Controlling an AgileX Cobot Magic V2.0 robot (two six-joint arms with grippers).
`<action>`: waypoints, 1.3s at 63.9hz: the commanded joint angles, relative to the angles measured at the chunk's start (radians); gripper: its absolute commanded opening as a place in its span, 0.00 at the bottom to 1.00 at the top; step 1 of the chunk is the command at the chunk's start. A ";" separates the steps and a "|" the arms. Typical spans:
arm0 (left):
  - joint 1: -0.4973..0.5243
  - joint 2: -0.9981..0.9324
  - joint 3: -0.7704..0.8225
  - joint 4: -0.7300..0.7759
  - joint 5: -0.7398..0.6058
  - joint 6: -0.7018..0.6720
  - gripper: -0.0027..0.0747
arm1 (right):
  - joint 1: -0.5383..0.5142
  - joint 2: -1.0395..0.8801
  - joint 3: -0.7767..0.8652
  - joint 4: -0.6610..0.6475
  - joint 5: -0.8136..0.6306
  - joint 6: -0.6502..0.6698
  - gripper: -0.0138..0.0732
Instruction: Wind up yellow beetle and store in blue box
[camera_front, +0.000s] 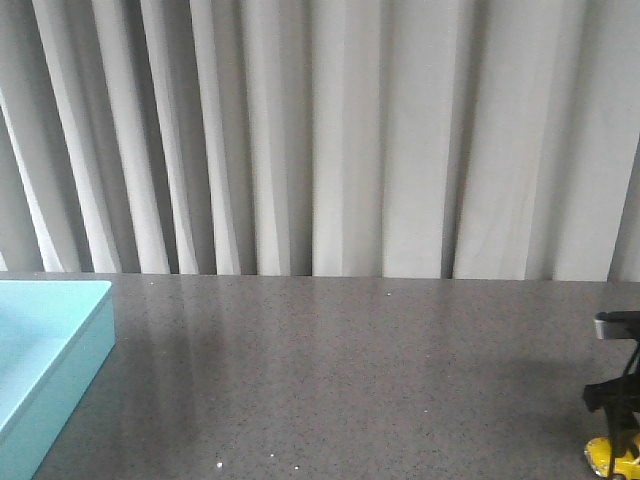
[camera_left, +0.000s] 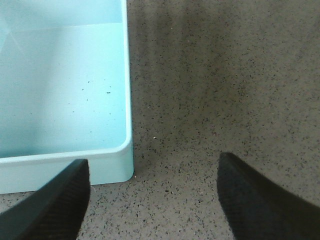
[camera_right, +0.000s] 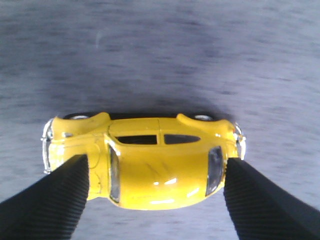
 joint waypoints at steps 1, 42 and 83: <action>0.000 -0.003 -0.031 -0.005 -0.060 -0.004 0.71 | -0.068 -0.029 -0.013 -0.040 0.046 -0.057 0.78; 0.000 -0.003 -0.031 -0.005 -0.060 -0.004 0.71 | -0.145 -0.175 -0.015 0.069 0.040 -0.107 0.78; 0.000 -0.003 -0.031 -0.005 -0.060 -0.004 0.71 | -0.144 -0.902 0.491 0.303 -0.302 -0.215 0.78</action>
